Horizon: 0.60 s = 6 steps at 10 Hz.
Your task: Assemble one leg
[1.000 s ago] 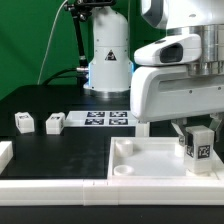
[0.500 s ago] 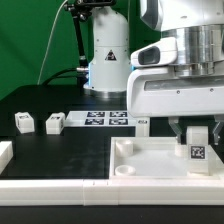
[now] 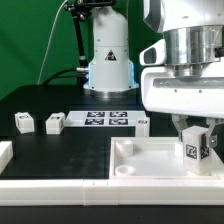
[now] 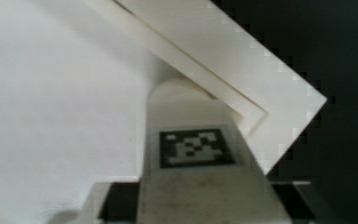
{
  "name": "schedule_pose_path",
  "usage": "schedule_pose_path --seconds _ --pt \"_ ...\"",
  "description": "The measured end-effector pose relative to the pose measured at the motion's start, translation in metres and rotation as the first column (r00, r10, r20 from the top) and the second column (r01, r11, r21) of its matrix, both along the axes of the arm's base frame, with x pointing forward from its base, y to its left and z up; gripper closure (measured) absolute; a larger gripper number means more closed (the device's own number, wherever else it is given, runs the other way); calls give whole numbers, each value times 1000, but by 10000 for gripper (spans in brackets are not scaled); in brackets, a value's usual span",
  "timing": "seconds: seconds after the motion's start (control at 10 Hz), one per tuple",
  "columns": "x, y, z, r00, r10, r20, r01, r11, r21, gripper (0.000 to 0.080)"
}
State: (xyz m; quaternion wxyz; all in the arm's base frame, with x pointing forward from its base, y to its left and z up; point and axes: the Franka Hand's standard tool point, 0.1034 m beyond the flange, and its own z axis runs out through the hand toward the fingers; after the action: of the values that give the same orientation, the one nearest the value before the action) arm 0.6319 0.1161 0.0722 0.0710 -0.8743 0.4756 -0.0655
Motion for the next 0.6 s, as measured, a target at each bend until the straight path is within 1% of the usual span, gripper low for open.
schedule_pose_path --seconds 0.1,0.3,0.4,0.5,0.6 --pt "0 0 0 1000 -20 -2 20 1000 6 506" --pt "0 1 0 999 46 1 -46 999 -5 505" --pt "1 3 2 997 81 -1 -81 997 -9 311" --pt "2 4 3 985 173 5 -173 984 -29 311" --pt "1 6 3 955 295 3 -295 954 -52 186"
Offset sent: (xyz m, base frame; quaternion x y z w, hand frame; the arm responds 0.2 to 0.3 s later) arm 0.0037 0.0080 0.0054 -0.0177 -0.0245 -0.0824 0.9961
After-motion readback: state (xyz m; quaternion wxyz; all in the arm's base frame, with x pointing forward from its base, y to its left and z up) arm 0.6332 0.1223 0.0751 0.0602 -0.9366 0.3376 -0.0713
